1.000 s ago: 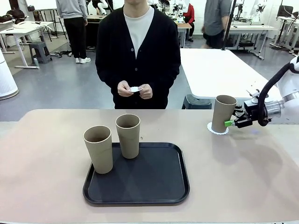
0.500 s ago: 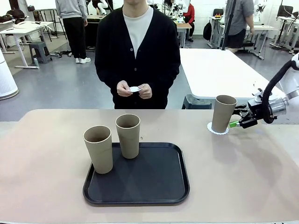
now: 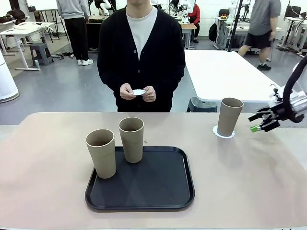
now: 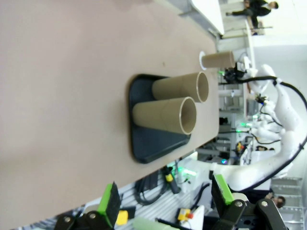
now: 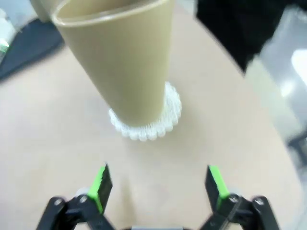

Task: Place coasters on the table and set cups on them.
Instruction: Pick up one Reusable plastic cup and place it on a coaster set by the human, then take one Reusable plastic cup from the Flat Tray and place it on a coaster set by the human.

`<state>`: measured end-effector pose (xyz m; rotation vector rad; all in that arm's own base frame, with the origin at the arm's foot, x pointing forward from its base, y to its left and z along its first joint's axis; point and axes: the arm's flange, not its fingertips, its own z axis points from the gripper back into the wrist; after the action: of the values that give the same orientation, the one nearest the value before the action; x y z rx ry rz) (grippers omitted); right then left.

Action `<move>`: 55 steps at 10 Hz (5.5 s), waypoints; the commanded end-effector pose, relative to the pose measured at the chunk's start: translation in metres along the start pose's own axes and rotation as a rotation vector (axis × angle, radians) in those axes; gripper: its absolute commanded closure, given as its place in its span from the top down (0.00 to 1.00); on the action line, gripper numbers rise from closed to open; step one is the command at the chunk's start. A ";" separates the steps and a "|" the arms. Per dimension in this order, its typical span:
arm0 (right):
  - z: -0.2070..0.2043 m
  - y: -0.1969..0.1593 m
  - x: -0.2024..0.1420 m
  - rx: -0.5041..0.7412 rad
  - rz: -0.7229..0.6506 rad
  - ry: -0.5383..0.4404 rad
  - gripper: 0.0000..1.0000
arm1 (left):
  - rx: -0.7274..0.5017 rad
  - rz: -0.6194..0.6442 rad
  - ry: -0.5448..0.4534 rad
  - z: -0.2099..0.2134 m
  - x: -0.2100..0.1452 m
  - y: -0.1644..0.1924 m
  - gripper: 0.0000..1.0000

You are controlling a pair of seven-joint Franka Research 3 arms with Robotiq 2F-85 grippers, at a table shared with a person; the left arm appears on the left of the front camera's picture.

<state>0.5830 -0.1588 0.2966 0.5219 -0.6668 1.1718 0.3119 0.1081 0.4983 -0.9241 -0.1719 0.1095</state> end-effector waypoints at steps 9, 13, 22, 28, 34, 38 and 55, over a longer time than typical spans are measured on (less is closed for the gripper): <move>0.076 0.217 0.225 -0.451 -0.378 0.573 1.00 | -0.009 0.001 -0.005 0.000 0.000 0.000 1.00; 0.098 0.233 0.250 -0.433 -0.354 0.554 1.00 | -0.009 0.001 -0.005 0.000 0.000 0.000 1.00; 0.094 0.239 0.253 -0.444 -0.342 0.560 1.00 | -0.009 0.001 -0.005 0.000 0.000 0.000 1.00; 0.119 0.268 0.235 -0.306 -0.485 0.317 1.00 | -0.009 0.001 -0.005 0.000 0.000 0.000 1.00; 0.244 0.275 0.094 -0.075 -0.934 -0.120 1.00 | -0.009 0.001 -0.005 0.000 0.000 0.000 1.00; 0.306 0.258 0.023 0.202 -0.875 -0.269 1.00 | -0.009 0.001 -0.005 0.000 0.000 0.000 1.00; 0.268 0.219 -0.039 0.389 -0.952 -0.356 1.00 | -0.009 0.001 -0.005 0.000 0.000 0.000 1.00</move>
<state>0.3112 -0.3010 0.4632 1.2268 -0.3875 0.2803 0.3120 0.1082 0.4984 -0.9244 -0.1722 0.1095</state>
